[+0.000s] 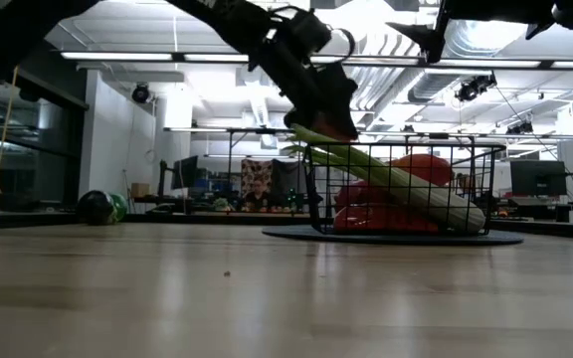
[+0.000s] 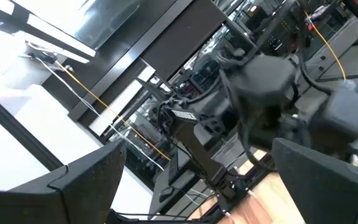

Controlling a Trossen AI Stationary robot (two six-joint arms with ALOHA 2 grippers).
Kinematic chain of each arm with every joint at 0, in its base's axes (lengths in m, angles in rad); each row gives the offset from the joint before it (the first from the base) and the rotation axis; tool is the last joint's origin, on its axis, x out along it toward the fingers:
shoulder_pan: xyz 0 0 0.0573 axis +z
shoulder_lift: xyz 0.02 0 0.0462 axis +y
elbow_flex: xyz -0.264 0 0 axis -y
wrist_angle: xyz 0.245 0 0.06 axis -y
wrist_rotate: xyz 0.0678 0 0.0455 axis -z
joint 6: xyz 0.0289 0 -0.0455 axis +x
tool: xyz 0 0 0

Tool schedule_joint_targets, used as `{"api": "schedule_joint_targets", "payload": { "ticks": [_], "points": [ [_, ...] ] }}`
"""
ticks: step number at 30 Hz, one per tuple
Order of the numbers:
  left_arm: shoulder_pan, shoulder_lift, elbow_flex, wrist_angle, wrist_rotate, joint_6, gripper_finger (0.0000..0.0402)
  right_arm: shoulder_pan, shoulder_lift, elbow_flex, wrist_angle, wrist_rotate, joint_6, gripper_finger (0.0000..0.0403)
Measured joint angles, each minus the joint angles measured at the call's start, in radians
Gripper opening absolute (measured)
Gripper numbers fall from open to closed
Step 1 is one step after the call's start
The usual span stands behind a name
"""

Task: Build produce basket
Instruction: Put the peach into the black wire basket, then put the apple into the black wire basket

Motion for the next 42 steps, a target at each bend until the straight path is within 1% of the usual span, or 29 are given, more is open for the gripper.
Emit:
{"api": "schedule_joint_targets", "payload": {
  "ticks": [7, 19, 23, 32, 37, 42],
  "points": [
    [-0.015, 0.023, 0.001, 0.033, -0.084, -0.016, 0.0325, 0.0, 0.0, 0.0, -0.003, 0.017, -0.013, 0.0394],
    [-0.02, 0.024, 0.001, 0.079, -0.081, 0.001, 0.0328, 0.0, 0.0, 0.0, -0.007, 0.026, -0.013, 0.0394],
    [-0.017, 0.024, 0.001, 0.069, -0.081, 0.001, 0.0343, 0.0, 0.0, 0.0, -0.007, 0.026, -0.013, 0.0394],
    [-0.017, 0.024, 0.001, 0.067, -0.108, -0.007, 0.0395, 0.0, 0.0, 0.0, -0.007, 0.026, -0.013, 0.0394],
    [-0.017, 0.007, 0.0, 0.059, -0.102, -0.007, 0.0398, 0.0, 0.0, 0.0, -0.007, 0.026, -0.013, 0.0394],
    [-0.019, -0.067, 0.001, 0.046, -0.083, 0.002, 0.0398, 0.0, 0.0, 0.0, -0.007, 0.026, -0.014, 0.0394]
  ]
}}
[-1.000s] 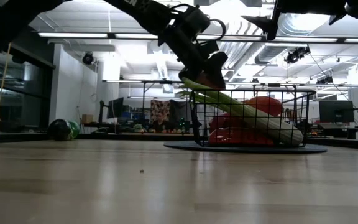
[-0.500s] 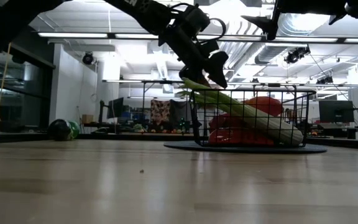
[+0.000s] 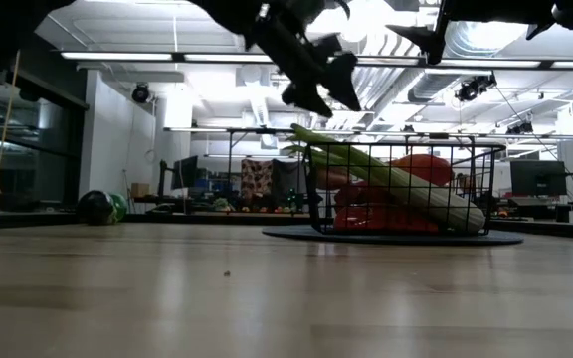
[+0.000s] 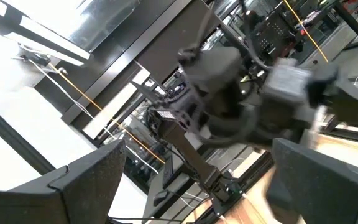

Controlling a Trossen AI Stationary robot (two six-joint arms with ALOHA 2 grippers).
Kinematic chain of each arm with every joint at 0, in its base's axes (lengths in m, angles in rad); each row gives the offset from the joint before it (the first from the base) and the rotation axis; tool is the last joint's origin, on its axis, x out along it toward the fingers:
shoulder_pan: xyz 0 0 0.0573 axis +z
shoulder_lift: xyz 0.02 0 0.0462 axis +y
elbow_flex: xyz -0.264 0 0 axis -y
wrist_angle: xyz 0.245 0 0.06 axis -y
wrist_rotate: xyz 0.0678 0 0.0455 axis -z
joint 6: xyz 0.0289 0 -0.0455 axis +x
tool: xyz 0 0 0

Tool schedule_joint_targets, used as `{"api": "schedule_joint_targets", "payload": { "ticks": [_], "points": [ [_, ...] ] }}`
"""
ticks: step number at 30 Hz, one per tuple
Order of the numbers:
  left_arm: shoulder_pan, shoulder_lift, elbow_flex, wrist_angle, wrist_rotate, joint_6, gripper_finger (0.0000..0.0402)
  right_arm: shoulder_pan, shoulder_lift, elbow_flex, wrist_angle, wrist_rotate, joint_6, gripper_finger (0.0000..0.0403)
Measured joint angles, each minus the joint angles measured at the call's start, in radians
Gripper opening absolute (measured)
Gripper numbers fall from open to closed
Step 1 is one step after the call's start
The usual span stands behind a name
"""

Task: Build produce basket
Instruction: Put the apple into the black wire basket

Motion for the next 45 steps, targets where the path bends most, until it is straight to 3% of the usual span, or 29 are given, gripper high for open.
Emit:
{"api": "schedule_joint_targets", "payload": {
  "ticks": [10, 16, 24, 29, 33, 38, 45],
  "points": [
    [-0.005, -0.189, -0.001, -0.188, 0.058, 0.073, 0.0398, 0.0, 0.0, 0.0, -0.004, 0.0, -0.026, 0.0394],
    [0.012, -0.335, -0.07, -0.155, 0.224, -0.047, 0.0398, 0.0, 0.0, 0.0, -0.008, 0.0, -0.05, 0.0394],
    [0.0, -0.621, -0.448, 0.202, 0.374, -0.193, 0.0398, 0.0, 0.0, 0.0, -0.008, -0.003, -0.088, 0.0394],
    [-0.024, -0.821, -0.731, 0.431, 0.372, -0.292, 0.0398, 0.0, 0.0, 0.0, -0.008, -0.008, -0.134, 0.0394],
    [-0.047, -0.978, -0.902, 0.522, 0.371, -0.349, 0.0398, 0.0, 0.0, 0.0, -0.008, -0.01, -0.176, 0.0394],
    [-0.053, -1.137, -1.007, 0.523, 0.366, -0.415, 0.0398, 0.0, 0.0, 0.0, -0.008, -0.01, -0.315, 0.0394],
    [-0.053, -1.264, -1.016, 0.46, 0.364, -0.408, 0.0398, 0.0, 0.003, 0.0, -0.014, 0.014, -0.542, 0.0394]
  ]
}}
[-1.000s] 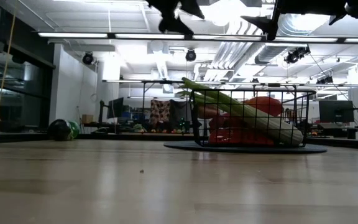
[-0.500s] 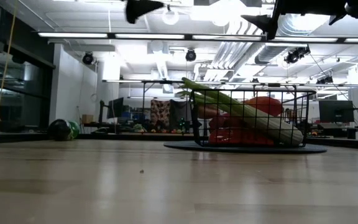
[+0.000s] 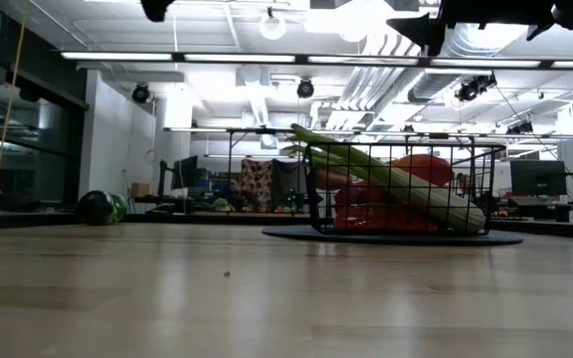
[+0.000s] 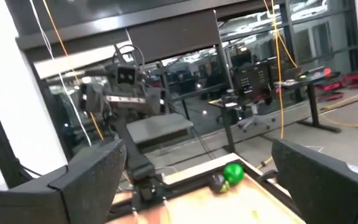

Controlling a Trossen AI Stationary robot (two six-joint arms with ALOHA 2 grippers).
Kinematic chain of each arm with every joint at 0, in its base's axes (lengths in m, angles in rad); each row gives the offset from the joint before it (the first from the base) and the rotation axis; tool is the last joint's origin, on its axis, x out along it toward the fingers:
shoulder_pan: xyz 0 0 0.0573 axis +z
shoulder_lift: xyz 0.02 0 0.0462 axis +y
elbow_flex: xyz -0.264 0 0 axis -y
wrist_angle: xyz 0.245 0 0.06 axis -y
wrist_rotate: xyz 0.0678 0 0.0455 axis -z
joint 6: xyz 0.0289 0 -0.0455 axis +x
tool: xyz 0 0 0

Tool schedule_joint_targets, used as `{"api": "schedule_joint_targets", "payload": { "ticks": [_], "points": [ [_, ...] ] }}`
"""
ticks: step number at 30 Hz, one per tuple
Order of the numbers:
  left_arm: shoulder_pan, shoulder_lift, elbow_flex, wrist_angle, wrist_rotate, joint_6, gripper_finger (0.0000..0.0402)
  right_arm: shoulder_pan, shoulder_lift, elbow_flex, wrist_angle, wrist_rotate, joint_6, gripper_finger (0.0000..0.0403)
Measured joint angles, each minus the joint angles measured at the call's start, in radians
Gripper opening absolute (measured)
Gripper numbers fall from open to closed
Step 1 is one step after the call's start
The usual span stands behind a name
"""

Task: Build produce basket
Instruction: Put the apple into the black wire basket

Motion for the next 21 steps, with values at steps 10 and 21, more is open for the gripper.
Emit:
{"api": "schedule_joint_targets", "payload": {
  "ticks": [10, 21],
  "points": [
    [0.0, -0.019, 0.0, -0.012, -0.002, 0.046, 0.0398, 0.0, 0.0, 0.0, -0.062, -0.014, -0.007, 0.0394],
    [0.0, -0.015, 0.0, -0.012, -0.017, 0.088, 0.0398, 0.006, 0.009, 0.067, -0.201, -0.023, 0.002, 0.0394]
  ]
}}
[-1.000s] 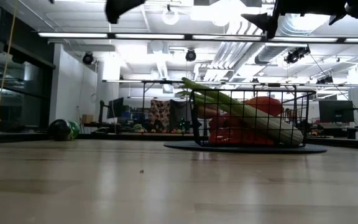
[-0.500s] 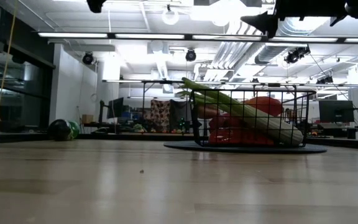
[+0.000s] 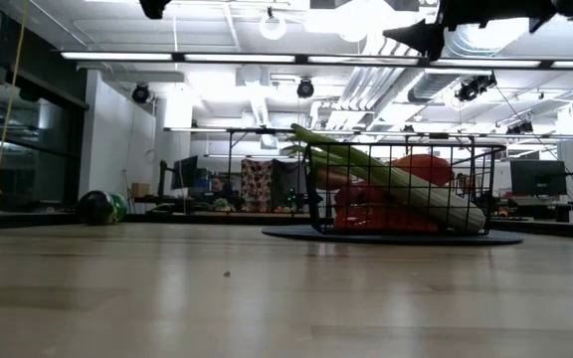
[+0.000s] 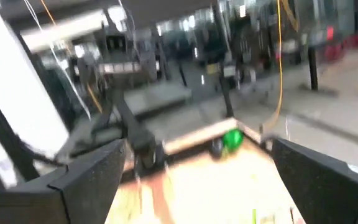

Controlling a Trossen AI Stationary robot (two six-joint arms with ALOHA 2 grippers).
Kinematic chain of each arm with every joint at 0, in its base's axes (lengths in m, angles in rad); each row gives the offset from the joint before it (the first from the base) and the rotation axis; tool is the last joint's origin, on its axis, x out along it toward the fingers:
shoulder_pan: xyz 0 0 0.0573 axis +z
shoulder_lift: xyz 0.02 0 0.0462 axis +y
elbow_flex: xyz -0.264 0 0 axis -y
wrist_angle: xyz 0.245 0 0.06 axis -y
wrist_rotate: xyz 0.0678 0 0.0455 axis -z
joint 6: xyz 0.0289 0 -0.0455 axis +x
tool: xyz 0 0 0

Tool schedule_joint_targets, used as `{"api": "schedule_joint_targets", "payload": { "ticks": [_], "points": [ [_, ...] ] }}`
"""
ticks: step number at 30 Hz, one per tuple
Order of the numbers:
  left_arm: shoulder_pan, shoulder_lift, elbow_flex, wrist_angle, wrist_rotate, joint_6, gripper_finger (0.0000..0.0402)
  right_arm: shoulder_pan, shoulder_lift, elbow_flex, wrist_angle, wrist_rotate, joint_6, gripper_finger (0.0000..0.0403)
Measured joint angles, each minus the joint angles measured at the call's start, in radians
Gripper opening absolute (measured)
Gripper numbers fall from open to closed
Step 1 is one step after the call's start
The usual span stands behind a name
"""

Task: Build produce basket
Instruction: Put the apple into the black wire basket

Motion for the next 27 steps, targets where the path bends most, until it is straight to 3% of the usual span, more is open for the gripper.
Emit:
{"api": "schedule_joint_targets", "payload": {
  "ticks": [6, 10, 13, 16, 21, 27],
  "points": [
    [0.0, 0.0, 0.0, -0.016, -0.054, -0.013, 0.0398, 0.074, 0.051, 0.226, -0.55, -0.075, 0.032, 0.0394],
    [0.0, 0.0, 0.0, -0.016, -0.054, 0.005, 0.0398, 0.199, 0.089, 0.348, -0.987, -0.091, 0.181, 0.0394],
    [0.0, 0.0, 0.0, -0.016, -0.057, 0.011, 0.0397, 0.342, 0.099, 0.37, -1.205, -0.129, 0.339, 0.0394],
    [0.0, 0.0, 0.0, -0.015, -0.061, 0.011, 0.0397, 0.515, 0.1, 0.35, -1.288, -0.175, 0.569, 0.0394],
    [0.0, 0.0, 0.0, -0.015, -0.061, 0.011, 0.0397, 0.814, 0.127, 0.317, -1.269, -0.182, 0.97, 0.0394],
    [0.0, 0.001, 0.0, -0.015, -0.061, 0.014, 0.0397, 1.051, 0.241, 0.317, -1.226, -0.179, 1.342, 0.0394]
  ]
}}
